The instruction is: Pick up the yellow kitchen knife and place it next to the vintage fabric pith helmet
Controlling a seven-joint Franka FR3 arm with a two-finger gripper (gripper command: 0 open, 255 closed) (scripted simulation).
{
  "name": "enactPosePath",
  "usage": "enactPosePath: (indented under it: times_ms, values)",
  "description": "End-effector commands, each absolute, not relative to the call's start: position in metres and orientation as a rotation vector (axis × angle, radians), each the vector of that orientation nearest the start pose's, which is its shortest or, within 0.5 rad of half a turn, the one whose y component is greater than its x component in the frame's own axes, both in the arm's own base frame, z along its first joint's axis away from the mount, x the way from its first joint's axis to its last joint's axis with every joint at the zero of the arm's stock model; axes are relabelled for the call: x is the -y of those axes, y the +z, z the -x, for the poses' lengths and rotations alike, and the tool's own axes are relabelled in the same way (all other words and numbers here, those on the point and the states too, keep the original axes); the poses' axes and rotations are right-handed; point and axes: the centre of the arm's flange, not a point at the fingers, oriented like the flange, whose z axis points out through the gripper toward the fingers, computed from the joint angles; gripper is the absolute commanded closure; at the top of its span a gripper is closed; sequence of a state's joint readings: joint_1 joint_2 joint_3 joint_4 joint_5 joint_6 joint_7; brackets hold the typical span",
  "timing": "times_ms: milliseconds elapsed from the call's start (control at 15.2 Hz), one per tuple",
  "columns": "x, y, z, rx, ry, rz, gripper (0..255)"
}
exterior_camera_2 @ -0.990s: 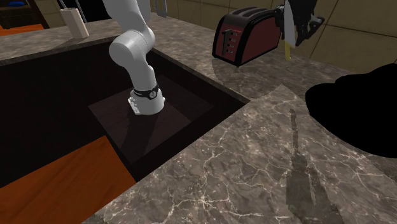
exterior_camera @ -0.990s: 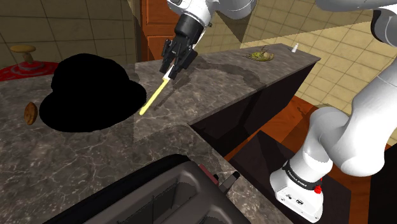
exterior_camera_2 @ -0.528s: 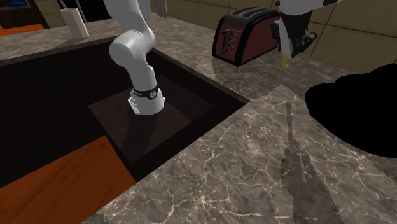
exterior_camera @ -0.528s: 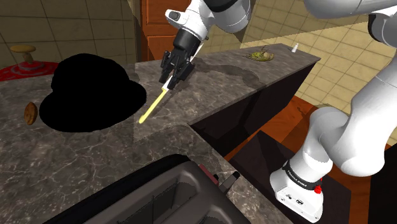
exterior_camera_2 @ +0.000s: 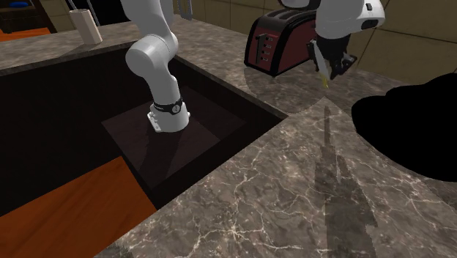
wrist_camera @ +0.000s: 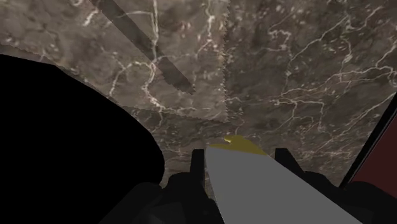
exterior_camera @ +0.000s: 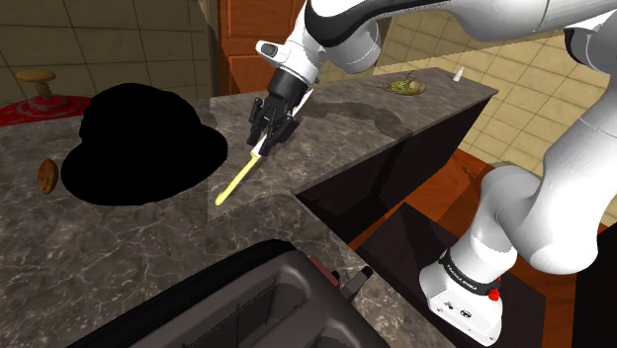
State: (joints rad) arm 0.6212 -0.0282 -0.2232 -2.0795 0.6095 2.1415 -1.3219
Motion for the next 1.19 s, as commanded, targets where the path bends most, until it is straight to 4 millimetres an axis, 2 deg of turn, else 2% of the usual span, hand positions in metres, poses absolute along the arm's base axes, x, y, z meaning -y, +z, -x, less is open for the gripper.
enactPosePath:
  times_ms: [0, 1122]
  values:
    - [-0.236, 0.445, -0.501, 1.727, -0.429, 2.038, 255]
    - [-0.236, 0.355, -0.501, 1.727, -0.429, 2.038, 255]
